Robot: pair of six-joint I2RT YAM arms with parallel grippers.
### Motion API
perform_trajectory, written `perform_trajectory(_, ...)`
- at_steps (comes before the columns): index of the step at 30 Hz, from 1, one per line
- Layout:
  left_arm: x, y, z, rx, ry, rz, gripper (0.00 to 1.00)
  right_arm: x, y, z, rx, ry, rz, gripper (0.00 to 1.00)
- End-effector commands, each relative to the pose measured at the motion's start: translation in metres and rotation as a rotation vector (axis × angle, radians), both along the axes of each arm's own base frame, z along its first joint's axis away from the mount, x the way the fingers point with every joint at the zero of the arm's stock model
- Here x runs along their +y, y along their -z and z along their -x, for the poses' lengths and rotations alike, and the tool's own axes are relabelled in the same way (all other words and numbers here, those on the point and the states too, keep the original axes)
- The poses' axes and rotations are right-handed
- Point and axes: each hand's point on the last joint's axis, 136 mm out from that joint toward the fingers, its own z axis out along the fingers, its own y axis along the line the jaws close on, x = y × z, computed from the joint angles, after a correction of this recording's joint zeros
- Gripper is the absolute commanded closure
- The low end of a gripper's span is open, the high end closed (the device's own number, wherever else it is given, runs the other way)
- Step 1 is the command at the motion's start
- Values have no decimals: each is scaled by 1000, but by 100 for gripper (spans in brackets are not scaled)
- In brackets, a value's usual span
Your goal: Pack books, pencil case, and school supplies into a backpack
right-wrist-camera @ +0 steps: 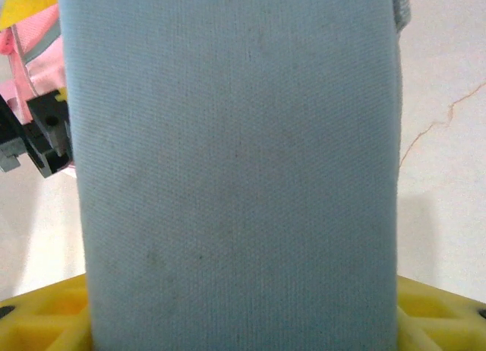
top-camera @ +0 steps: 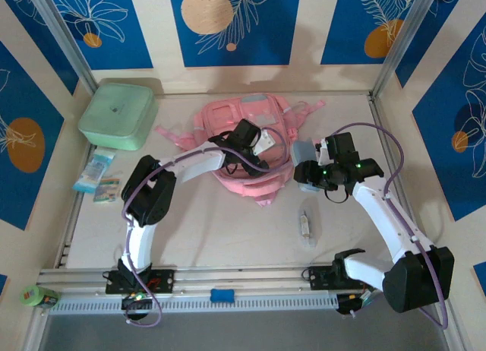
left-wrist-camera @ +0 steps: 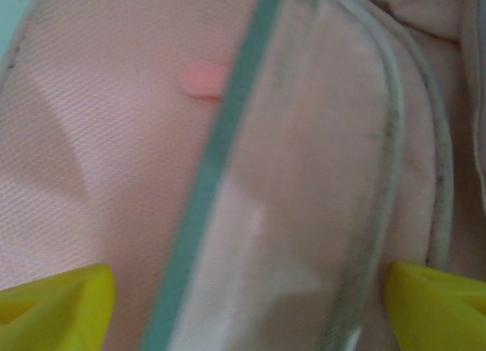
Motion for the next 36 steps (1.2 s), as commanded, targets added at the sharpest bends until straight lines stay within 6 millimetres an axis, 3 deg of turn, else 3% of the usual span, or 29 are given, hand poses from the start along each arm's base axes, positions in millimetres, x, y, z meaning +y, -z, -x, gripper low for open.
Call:
perform_trajectory(1,1,-1,14,3,47,-38,7,4,-3,0,-16,-16,-34,38)
perform_trajectory(4,-1,2,16,-7,60,-45,5,4,-2,2,-14,-17,-33,38)
perform_trajectory(8,8,4,-7,-72,-23,-86,6,5,-2,2,-14,-21,-37,38)
perform_trajectory(11,8,8,-15,-76,-48,-96,15,5,-2,3,-14,-21,-38,38)
perform_trajectory(15,9,7,-21,-92,-66,-105,41,5,-3,3,-13,-21,-46,38)
perform_trajectory(18,9,-4,-21,-101,-73,-84,69,4,-2,3,-7,-19,-39,38)
perform_trajectory(22,11,-31,-20,-113,-102,-47,100,2,-4,3,1,-19,-34,38)
perform_trajectory(31,24,-130,-5,-107,-285,187,100,1,-9,7,27,-23,-37,37)
perform_trajectory(36,19,-174,9,-30,-377,385,100,16,-3,2,54,-63,-90,36)
